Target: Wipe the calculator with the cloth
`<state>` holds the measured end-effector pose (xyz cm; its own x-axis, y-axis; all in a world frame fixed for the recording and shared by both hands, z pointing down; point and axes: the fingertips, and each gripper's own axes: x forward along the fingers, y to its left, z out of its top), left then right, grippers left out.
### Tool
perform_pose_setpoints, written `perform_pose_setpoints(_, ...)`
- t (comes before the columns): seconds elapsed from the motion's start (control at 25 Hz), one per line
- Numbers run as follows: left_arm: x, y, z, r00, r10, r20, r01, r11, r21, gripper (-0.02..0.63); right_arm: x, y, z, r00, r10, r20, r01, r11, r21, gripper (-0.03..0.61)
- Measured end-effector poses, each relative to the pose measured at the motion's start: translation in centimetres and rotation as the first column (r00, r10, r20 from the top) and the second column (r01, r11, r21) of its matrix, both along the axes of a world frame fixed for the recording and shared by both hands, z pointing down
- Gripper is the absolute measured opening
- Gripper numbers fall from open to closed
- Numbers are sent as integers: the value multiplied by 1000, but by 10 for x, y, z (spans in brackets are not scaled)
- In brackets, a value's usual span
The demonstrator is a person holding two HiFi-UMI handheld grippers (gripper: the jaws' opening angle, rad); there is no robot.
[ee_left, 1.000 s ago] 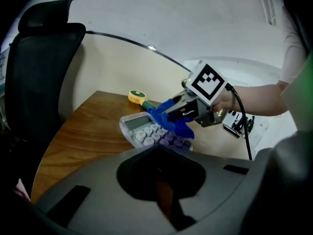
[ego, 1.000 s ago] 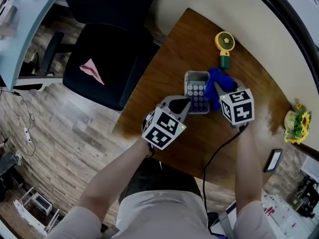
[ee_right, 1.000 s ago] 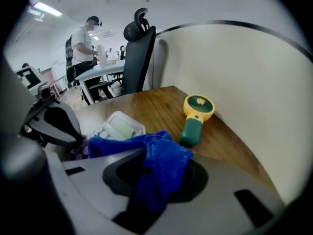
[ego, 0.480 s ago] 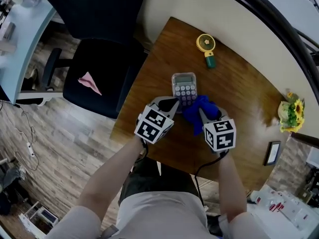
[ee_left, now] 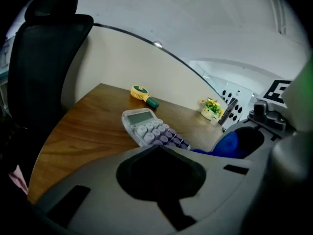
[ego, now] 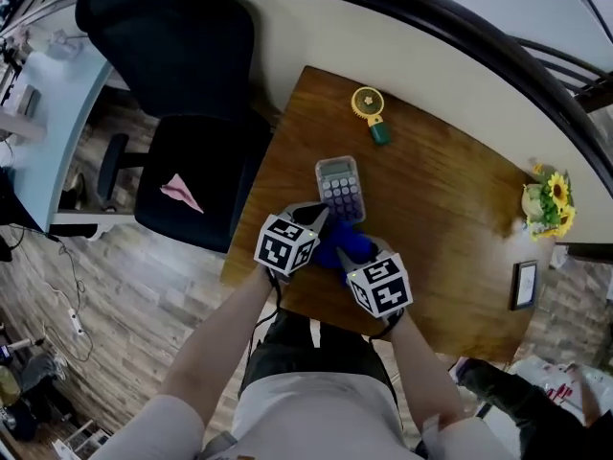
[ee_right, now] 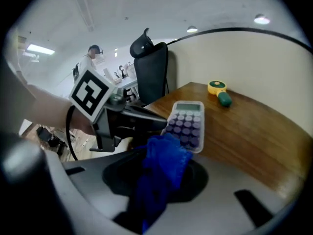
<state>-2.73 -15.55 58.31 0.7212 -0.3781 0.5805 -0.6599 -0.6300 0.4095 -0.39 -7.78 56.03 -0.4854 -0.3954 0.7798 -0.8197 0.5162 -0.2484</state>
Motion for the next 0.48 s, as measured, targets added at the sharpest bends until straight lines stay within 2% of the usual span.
perform_pose_setpoints(0.16,-18,16,-11,999,-20,40,20,1000,-12,2,-13,14,-21,993,52,105,-50,999,-21,117)
perform_pose_setpoints(0.36,-47,28,-46,996,-45,79,43,999,28,2,-7,12,-57,992,67,103,-72,996,48,117)
perform_pose_setpoints(0.48,-55,27,-78,994,-42,97,34,996,85,2,2,1,-88,991,80,109,-92,990,109,117)
